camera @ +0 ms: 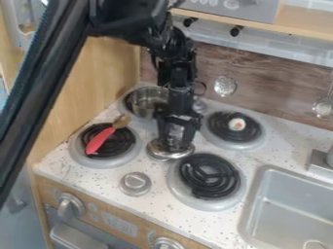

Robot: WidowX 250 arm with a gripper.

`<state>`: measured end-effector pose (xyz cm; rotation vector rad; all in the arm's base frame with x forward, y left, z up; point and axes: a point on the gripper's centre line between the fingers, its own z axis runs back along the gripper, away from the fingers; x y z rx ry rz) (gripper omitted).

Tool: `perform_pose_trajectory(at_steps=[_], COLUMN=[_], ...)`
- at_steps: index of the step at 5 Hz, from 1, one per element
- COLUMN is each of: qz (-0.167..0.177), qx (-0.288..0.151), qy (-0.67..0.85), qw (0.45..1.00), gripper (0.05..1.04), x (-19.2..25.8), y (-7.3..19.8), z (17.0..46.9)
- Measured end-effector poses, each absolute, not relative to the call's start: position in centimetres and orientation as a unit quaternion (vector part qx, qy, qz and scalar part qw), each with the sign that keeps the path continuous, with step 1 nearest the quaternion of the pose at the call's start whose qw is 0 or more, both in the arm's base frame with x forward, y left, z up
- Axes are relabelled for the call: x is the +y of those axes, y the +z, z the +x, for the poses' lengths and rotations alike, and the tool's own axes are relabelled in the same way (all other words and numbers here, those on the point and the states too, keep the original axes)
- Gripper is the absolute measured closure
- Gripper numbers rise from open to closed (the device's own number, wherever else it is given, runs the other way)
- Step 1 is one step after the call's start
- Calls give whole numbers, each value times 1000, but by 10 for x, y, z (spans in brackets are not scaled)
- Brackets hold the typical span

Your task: Put the lid on the lower right burner

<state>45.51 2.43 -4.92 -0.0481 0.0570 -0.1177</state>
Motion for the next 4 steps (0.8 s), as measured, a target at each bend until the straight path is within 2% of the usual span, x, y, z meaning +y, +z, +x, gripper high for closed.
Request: perform_pose_trajectory(at_steps=[1,2,3,4], qz=[-24,-22,-20,-28], qx=[31,27,18,-26], qy=[-58,-64,-74,-98], qw=[998,997,997,994], gripper=[652,794,838,843], x=[25,26,25,19], y=[-49,-51,-43,-11], z=[454,452,442,435])
